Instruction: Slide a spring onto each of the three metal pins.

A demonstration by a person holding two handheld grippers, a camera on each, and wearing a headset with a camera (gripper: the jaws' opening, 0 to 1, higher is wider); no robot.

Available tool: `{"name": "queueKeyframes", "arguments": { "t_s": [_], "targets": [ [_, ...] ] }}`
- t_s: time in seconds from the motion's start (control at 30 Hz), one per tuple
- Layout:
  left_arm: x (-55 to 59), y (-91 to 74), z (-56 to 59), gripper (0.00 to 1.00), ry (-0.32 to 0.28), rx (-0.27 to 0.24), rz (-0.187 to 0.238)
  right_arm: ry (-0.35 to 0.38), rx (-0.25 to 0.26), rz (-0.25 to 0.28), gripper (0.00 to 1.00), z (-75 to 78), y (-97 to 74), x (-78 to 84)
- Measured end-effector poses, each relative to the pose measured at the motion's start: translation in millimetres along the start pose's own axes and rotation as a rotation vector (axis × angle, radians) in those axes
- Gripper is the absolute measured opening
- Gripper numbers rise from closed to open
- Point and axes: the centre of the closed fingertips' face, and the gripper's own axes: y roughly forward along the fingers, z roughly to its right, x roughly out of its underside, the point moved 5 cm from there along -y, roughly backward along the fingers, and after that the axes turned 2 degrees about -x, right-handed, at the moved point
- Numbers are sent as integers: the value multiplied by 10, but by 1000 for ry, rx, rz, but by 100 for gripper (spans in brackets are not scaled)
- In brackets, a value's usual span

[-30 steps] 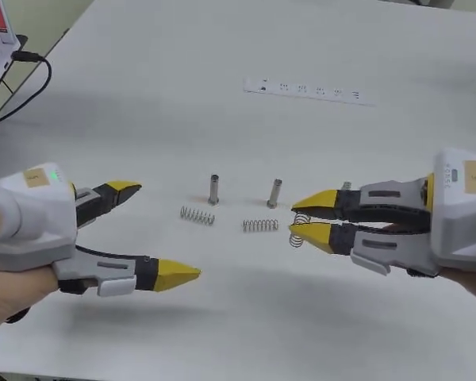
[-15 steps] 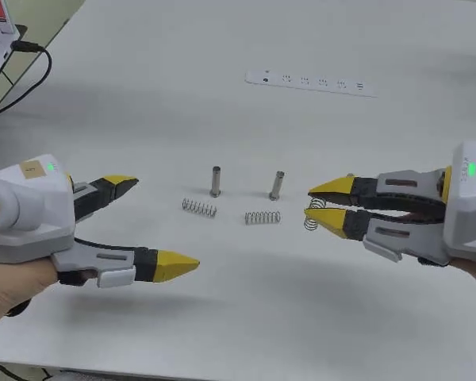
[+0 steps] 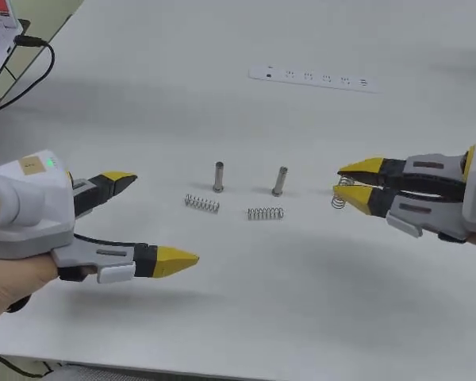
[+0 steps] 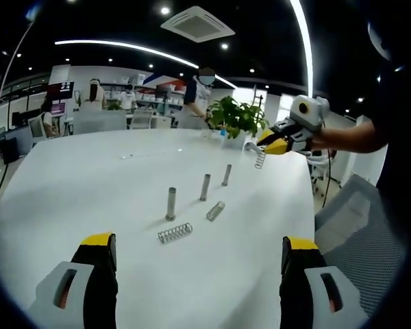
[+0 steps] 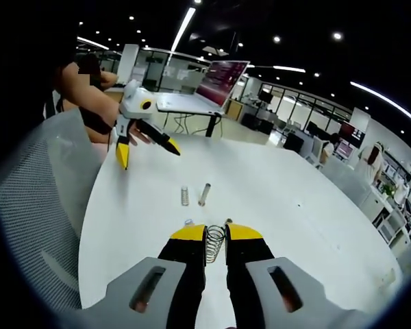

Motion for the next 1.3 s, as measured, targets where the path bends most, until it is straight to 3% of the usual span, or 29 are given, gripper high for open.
{"name": "queueKeyframes", "arguments": {
  "t_s": [0.47,0.7,1.07,1.3],
  "targets": [
    [21,-12,-9,98,-6,-7,-5,34,115,-42,8,455,-11,195],
    [-4,-33,-35,98,-10,-14,4,89,166,-40,8,632,33,279],
    [5,-46,-48,98,-27,-15,6,152,211,-42,8,744,90,395],
    [-11,-46,-49,98,-29,-17,11,175,214,-43,8,745,115,441]
  ]
}}
